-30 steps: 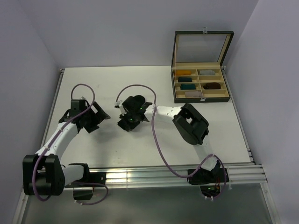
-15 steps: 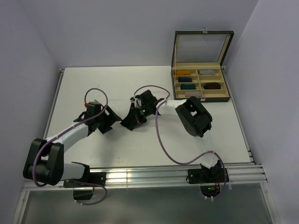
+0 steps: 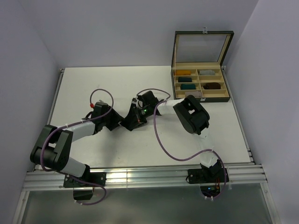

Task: Roll the socks
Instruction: Roll the sock at the center of the board.

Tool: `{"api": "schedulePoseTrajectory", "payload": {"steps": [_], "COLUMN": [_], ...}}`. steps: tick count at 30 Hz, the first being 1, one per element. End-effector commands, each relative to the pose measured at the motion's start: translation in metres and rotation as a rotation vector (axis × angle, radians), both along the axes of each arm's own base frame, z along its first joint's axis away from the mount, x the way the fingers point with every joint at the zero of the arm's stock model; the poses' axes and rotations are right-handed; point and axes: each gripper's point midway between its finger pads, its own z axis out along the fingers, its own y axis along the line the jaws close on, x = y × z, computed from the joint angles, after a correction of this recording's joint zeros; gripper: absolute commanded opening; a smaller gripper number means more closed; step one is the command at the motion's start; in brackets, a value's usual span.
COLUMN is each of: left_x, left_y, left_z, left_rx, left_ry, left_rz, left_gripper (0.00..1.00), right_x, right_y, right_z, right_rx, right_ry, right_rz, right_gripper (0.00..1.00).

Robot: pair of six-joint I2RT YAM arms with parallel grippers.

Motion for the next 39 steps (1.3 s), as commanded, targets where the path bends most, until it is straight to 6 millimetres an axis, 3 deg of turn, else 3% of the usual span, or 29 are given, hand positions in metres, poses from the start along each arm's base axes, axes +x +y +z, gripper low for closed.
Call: {"api": "schedulePoseTrajectory", "payload": {"steps": [1,15,39], "left_x": [0.013,0.016,0.016], "left_y": [-0.01,-0.021,-0.026], "left_z": [0.015,0.033,0.047], "left_rx": [-0.034,-0.104,-0.159], "left_ry": [-0.061,-0.058,-0.055], "left_rz": [0.006,0.007,0.021], "left_gripper": [0.56,0.45,0.42], "right_x": [0.002,0.006,0.013], "right_y": [0.001,-0.002,-0.002], "right_z": [0.001,-0.002,-0.003], "right_rx": [0.026,0.019,0.029], "right_ry": [0.008,0.01,0.018], "right_rz": [0.0,-0.012,-0.037], "right_gripper": [0.0,0.0,0.0]}}
